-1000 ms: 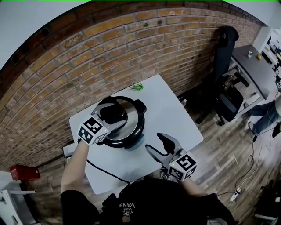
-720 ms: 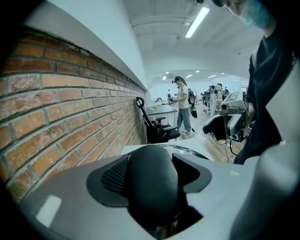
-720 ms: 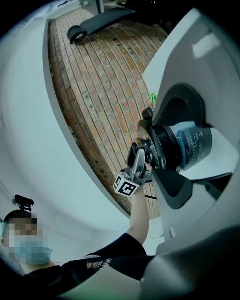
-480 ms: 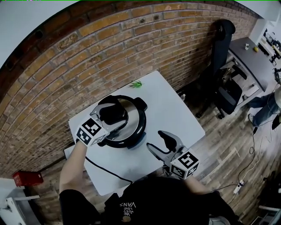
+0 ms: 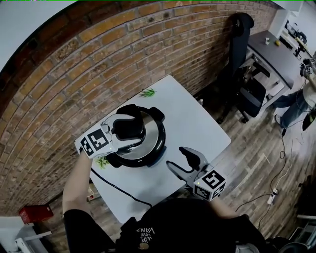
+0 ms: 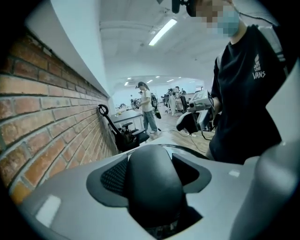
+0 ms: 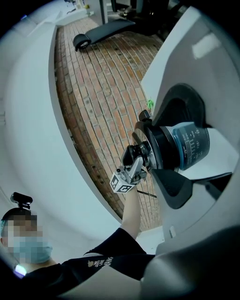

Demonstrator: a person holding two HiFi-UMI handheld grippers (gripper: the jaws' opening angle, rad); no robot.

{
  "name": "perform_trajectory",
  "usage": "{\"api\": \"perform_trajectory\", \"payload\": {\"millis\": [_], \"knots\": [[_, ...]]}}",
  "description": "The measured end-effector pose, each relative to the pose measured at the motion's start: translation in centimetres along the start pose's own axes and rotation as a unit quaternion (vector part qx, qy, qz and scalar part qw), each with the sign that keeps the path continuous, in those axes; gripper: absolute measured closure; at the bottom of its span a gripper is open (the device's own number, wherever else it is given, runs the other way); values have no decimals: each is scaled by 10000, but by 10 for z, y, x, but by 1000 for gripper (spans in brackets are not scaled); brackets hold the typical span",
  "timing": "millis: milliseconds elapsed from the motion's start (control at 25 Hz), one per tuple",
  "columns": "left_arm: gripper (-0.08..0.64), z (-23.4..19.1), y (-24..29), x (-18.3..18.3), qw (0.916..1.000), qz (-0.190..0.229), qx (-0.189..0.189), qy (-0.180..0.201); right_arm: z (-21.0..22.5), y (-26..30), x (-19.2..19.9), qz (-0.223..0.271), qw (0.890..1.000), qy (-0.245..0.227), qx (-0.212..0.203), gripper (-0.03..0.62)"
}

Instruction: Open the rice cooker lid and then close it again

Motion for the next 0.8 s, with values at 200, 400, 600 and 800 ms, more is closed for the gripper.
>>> {"api": "perform_trajectory", "payload": {"millis": [200, 400, 600, 800], "knots": [[268, 0, -3, 0, 9999, 108, 81, 36, -5, -2, 6, 81, 9996, 70, 264, 313], [272, -1, -3, -1, 9999, 107, -37, 10, -15, -6, 5, 118, 9989, 85, 436, 313], [276, -6, -15, -7, 9993, 277, -193, -186, -20, -12, -3, 221, 9985, 35, 493, 313], [278, -12, -37, -37, 9956, 555, -723, -209, -23, -18, -12, 411, 9986, 14, 318, 313]]}}
Point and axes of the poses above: the fingertips, and each gripper's own axes: y forward along the fingers, z to its right, x out of its underside, the point moved 2 cm from there along -y, backward along the fingers, and after that the axes turned 3 degrees about z, right-handed, at the moved point
